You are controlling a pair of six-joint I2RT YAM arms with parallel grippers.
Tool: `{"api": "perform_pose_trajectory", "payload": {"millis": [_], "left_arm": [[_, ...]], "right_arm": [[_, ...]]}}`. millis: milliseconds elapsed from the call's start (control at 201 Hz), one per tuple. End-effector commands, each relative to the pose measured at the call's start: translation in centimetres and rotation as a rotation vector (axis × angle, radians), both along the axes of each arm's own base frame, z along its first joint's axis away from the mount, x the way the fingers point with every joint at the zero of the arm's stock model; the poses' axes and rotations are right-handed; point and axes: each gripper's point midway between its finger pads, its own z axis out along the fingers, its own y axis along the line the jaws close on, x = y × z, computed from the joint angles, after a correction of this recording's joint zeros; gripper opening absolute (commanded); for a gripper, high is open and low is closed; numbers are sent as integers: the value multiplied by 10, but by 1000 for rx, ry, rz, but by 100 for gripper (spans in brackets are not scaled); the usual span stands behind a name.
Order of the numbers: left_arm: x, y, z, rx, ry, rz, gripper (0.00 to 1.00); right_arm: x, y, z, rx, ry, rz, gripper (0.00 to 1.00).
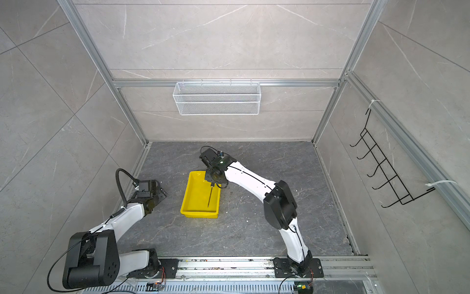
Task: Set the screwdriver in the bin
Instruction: 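Lift the screwdriver with the right gripper and carry it over the yellow tray, then lower the screwdriver into the tray and open the right gripper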
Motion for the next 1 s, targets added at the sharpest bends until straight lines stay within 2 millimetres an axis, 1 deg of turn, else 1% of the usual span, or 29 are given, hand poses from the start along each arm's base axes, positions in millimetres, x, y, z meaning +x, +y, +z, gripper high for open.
{"api": "perform_pose_trajectory", "payload": {"millis": [0, 100, 209, 304, 334, 339, 359, 408, 433, 438, 453, 493, 528, 538, 578, 647, 707, 772, 832, 861, 871, 886, 941, 991], "left_arm": [[6, -4, 4, -6, 2, -38, 82], [6, -5, 5, -8, -2, -40, 82], [7, -5, 6, -13, -14, -43, 82], [6, -6, 7, -16, -25, -46, 82], [6, -7, 6, -20, -26, -50, 82], [6, -7, 7, -20, -26, -50, 82], [6, -8, 7, -24, -29, -54, 82], [6, -11, 7, -31, -29, -67, 82], [6, -11, 6, -34, -27, -71, 82], [6, -11, 6, -33, -26, -73, 82], [6, -12, 6, -34, -27, -75, 82], [5, -12, 6, -34, -28, -77, 82], [5, -12, 7, -35, -32, -77, 82], [5, -12, 7, -34, -33, -77, 82], [4, -12, 7, -35, -35, -76, 82], [6, -15, 7, -48, -46, -84, 82], [7, -18, 6, -63, -51, -96, 82], [10, -21, 5, -78, -53, -105, 82], [11, -23, 3, -86, -48, -112, 82], [12, -23, 3, -88, -46, -116, 82], [12, -24, 3, -90, -44, -118, 82], [12, -24, 3, -90, -42, -118, 82], [13, -24, 3, -91, -36, -121, 82], [14, -25, 3, -90, -36, -125, 82]], "right_arm": [[-12, 16, -37, -22, 118, 3, 21], [-9, 27, -54, -44, 143, 9, 21], [-11, 31, -69, -93, 182, 22, 21], [-11, 33, -75, -125, 200, 39, 21], [-10, 35, -67, -120, 192, 46, 21], [-10, 35, -74, -131, 200, 47, 21], [-10, 35, -79, -143, 208, 53, 21], [-10, 37, -76, -144, 206, 63, 22], [-10, 36, -78, -153, 212, 66, 23], [-11, 35, -79, -156, 215, 66, 24], [-8, 39, -73, -141, 201, 69, 25], [-8, 39, -70, -139, 200, 72, 30], [-9, 39, -70, -140, 202, 72, 38], [-9, 40, -69, -138, 203, 72, 42], [-12, 41, -70, -132, 213, 82, 50], [-16, 44, -67, -124, 223, 102, 56], [-19, 46, -58, -113, 219, 118, 59], [-20, 49, -39, -75, 204, 144, 59], [-19, 51, -11, -40, 164, 169, 59], [-19, 52, -3, -35, 150, 178, 59], [-18, 51, 11, -19, 128, 179, 59], [-17, 49, 21, -11, 111, 181, 59], [-16, 44, 47, -1, 60, 183, 59], [-13, 33, 69, -8, 14, 171, 60]]}}
